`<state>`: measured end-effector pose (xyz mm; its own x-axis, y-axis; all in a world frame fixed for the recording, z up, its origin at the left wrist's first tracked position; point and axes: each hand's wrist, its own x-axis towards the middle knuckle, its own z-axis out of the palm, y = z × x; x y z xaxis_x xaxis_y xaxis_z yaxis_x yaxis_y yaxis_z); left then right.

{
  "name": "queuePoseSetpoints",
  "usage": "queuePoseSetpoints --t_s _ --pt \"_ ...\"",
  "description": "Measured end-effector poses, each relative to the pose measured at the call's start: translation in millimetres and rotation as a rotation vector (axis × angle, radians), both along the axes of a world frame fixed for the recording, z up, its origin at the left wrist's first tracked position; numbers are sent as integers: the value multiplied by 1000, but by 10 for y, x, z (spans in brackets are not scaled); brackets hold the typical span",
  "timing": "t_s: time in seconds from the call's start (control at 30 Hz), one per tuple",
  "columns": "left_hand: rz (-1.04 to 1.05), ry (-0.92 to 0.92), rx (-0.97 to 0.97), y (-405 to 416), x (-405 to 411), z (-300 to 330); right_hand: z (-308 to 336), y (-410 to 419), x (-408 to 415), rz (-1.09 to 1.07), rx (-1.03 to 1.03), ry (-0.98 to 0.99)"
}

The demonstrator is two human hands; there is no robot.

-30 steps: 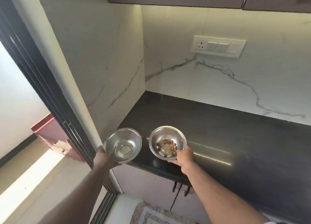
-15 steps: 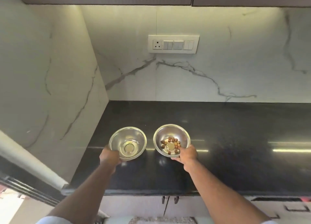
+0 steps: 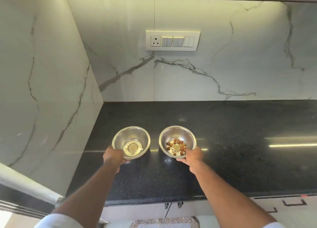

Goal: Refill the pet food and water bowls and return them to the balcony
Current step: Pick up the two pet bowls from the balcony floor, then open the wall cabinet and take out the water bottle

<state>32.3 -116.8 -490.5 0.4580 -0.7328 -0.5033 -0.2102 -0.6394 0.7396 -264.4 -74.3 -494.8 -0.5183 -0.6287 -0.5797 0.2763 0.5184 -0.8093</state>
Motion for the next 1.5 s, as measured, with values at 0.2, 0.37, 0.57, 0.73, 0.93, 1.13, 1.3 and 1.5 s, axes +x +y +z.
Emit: queuePoseSetpoints --t_s 0.2,0.37,0.57,0.73,0.93,1.13,1.3,1.5 --pt "-58 -66 56 -19 23 113 -13 -17 -27 -9 22 -18" --pt "-163 -347 -3 -190 143 345 93 -63 -103 158 161 339" --pt "-160 -227 -330 -592 -12 1052 813 -276 -67 248 -88 950" --pt "-80 418 -583 -778 -356 2070 1882 -575 157 228 -611 1247" --pt "-132 994 -812 -804 -747 3276 3301 -706 369 92 -963 1537" --pt "-174 1277 -858 -775 -997 3903 4090 -856 408 15 -988 1748" --pt "-158 1276 -896 -732 -1133 4104 4248 -917 430 -10 -909 1766" --pt "-111 1178 -884 -701 -1155 4195 4299 -862 483 3 -936 1665"
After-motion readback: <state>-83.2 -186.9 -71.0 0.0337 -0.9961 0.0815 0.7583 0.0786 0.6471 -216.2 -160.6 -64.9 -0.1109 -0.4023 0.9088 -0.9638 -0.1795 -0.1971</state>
